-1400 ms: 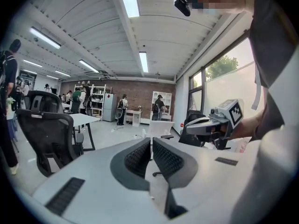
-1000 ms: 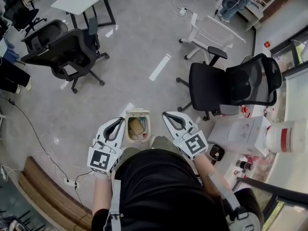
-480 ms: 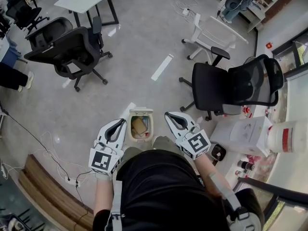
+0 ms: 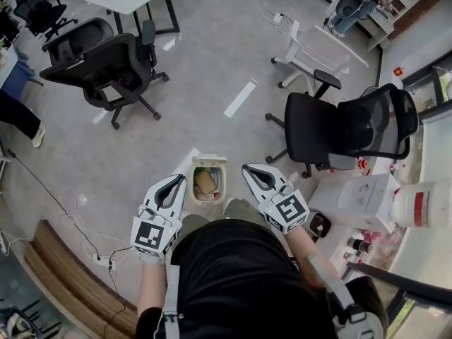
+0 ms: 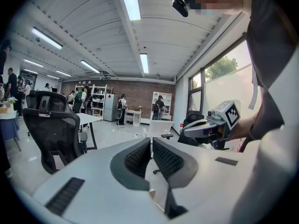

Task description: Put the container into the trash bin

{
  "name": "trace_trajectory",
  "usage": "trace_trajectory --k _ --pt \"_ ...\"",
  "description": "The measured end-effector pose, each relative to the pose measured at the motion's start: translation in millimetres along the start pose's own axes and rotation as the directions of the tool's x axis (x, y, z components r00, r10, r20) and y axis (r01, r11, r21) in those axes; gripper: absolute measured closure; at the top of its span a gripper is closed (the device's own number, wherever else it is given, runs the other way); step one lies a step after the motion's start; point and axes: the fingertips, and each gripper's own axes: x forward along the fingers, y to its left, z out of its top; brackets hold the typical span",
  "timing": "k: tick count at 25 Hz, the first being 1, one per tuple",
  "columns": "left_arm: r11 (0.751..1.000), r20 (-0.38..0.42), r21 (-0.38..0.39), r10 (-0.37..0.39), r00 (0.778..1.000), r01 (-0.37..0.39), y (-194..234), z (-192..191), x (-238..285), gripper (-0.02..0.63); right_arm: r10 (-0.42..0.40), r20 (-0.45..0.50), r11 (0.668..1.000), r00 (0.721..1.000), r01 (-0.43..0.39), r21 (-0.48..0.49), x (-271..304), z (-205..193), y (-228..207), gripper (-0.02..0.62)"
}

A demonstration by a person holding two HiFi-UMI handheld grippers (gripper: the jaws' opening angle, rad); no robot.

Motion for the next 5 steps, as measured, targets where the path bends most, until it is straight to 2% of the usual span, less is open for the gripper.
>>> trace_trajectory --k 5 --pt "1.000 -0.005 -0.007 0.007 1.000 -0.007 -0.9 -1.9 -4.5 0.598 0.008 -0.003 1.000 1.000 -0.008 0.001 -1.3 -2.8 3.7 0.580"
